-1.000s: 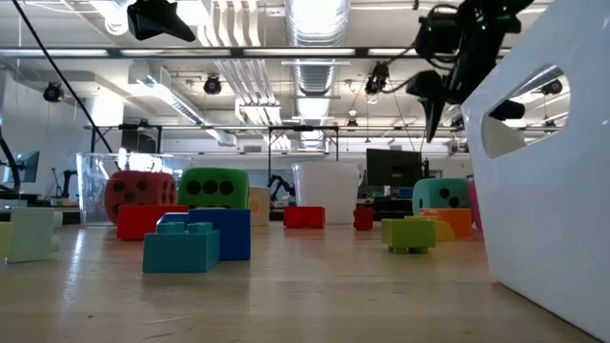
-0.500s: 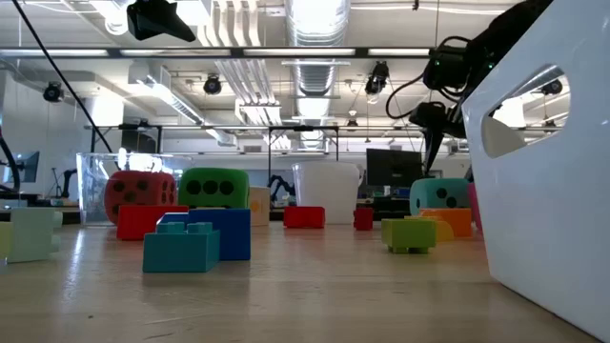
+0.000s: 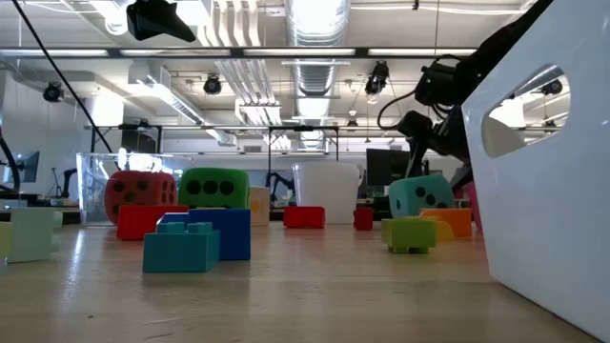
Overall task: Pick & Place Toys
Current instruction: Put the blue dice into the transparent bin
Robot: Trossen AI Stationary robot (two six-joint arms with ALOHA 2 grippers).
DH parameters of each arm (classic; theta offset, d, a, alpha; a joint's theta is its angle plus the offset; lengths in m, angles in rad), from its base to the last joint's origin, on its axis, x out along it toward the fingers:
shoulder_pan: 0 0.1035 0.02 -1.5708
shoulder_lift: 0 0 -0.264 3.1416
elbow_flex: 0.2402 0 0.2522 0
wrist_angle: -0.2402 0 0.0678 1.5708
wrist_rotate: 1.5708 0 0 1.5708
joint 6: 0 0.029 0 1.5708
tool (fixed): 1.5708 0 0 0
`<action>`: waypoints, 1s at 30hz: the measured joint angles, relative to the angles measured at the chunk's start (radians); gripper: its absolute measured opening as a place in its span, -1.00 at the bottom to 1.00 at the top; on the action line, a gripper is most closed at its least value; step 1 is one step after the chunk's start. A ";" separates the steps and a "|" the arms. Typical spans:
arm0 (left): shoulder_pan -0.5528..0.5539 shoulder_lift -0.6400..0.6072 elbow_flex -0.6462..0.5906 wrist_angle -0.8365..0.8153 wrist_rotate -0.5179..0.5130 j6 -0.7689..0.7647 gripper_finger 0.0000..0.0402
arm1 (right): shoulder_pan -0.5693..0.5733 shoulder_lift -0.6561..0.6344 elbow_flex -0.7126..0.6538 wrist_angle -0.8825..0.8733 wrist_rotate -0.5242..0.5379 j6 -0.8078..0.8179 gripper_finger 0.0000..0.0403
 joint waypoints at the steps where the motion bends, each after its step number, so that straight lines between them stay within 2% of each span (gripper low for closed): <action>1: 0.000 0.000 0.000 0.000 0.000 0.000 0.69 | -0.001 0.011 0.003 0.000 -0.014 -0.001 0.53; 9: 0.000 0.000 0.000 0.000 0.000 0.000 0.69 | -0.001 0.039 0.015 -0.002 -0.043 0.004 -0.15; 20: 0.000 0.000 0.000 0.000 0.000 -0.001 0.69 | 0.002 -0.025 0.009 -0.012 -0.043 -0.007 -0.26; 23: 0.000 0.000 0.000 0.000 0.000 -0.004 0.69 | 0.003 -0.069 0.004 -0.029 -0.043 -0.010 -0.30; 26: 0.000 0.000 0.000 0.000 0.000 -0.008 0.69 | 0.003 -0.129 0.004 -0.025 -0.045 -0.013 -0.44; 30: 0.000 0.000 0.000 0.000 0.000 -0.015 0.69 | 0.003 -0.215 0.005 -0.017 -0.073 -0.010 -0.49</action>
